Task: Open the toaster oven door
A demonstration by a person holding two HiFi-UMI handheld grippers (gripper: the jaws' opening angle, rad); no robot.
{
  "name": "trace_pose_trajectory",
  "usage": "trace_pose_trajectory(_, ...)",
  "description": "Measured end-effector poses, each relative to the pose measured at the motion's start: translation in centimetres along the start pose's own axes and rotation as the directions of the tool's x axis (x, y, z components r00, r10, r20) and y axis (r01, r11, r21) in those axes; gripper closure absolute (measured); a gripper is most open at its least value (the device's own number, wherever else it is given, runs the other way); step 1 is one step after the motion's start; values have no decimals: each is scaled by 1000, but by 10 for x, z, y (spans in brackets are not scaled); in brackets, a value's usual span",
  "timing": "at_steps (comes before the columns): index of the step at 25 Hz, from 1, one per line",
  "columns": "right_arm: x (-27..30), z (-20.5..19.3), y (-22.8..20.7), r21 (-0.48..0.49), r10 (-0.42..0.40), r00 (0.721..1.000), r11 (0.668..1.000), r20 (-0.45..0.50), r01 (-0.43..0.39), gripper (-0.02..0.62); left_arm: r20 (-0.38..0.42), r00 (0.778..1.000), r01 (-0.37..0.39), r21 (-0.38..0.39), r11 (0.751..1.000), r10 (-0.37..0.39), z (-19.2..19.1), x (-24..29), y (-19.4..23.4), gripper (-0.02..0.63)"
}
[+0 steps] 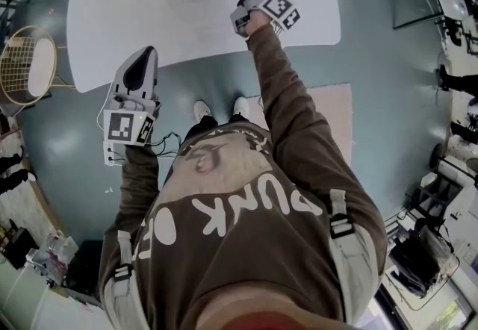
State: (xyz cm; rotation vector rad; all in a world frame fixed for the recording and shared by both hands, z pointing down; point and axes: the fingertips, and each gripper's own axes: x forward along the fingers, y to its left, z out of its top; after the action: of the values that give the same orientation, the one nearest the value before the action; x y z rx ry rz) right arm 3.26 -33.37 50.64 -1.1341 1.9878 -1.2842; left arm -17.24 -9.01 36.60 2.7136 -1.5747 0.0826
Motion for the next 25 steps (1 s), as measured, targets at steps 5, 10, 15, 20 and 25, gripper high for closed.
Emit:
trace_pose_trajectory(5, -11, -5, -7, -14, 1, 1000, 1000, -1, -1, 416, -1, 1000, 7, 0, 1000, -7, -1, 2, -4, 601)
trace_pose_trajectory(10, -21, -13, -13, -20, -7, 1000, 1000, -6, 7, 413, -2, 1000, 8, 1, 1000, -8, -2, 1, -5, 601)
trace_pose_trajectory(15, -33, -20, -18, -26, -11, 1000, 1000, -10, 11, 411, -2, 1000, 9, 1, 1000, -9, -1, -1, -6, 601)
trace_pose_trajectory(20, -43, -27, -24, -33, -22, 1000, 999, -22, 22, 408, -2, 1000, 11, 1, 1000, -11, 0, -4, -8, 601)
trace_pose_trajectory(25, -54, -34, -32, -43, -40, 999, 998, -30, 38, 407, -2, 1000, 14, 2, 1000, -14, 1, -5, -10, 601)
